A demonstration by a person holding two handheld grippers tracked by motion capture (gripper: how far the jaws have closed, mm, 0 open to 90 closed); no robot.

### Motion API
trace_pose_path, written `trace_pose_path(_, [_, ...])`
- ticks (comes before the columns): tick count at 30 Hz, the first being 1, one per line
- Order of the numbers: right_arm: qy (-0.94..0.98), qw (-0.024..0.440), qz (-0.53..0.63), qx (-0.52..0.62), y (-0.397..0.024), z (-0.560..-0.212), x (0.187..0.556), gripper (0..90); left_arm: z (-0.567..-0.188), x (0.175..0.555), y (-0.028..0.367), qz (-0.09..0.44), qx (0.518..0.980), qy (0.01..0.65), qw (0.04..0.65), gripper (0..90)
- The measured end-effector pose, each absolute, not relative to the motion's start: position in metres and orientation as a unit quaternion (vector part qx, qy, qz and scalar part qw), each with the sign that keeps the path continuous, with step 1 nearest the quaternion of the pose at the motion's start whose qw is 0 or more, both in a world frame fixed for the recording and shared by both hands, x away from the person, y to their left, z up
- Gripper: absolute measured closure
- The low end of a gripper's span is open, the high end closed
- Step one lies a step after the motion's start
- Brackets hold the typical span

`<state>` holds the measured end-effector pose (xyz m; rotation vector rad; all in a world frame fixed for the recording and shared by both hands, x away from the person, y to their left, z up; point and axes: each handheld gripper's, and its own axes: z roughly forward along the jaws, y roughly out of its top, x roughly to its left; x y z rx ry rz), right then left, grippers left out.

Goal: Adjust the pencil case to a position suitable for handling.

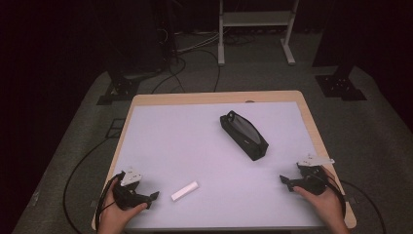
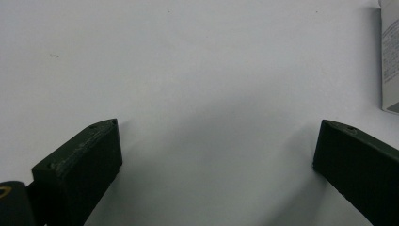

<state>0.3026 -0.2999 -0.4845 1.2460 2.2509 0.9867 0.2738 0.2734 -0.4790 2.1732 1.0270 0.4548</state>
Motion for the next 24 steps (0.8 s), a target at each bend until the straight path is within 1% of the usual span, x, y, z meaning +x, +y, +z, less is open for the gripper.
trace_pose_path(10, [0.802,0.191,0.351,0.443,-0.300,-0.484,0.302,13.4,-0.479,0.274,0.273,0.174,0.836,0.395,0.338,0.8])
trace_pose_path(13, [0.803,0.187,0.349,0.444,-0.300,-0.482,0.303,15.6,-0.479,0.274,0.273,0.176,0.835,0.394,0.340,0.8])
trace_pose_path(16, [0.804,0.186,0.349,0.444,-0.300,-0.480,0.303,22.4,-0.479,0.274,0.273,0.174,0.836,0.395,0.340,0.7])
trace_pose_path(24, [0.801,0.187,0.353,0.446,-0.297,-0.470,0.308,24.0,-0.479,0.274,0.273,0.175,0.836,0.394,0.339,0.7])
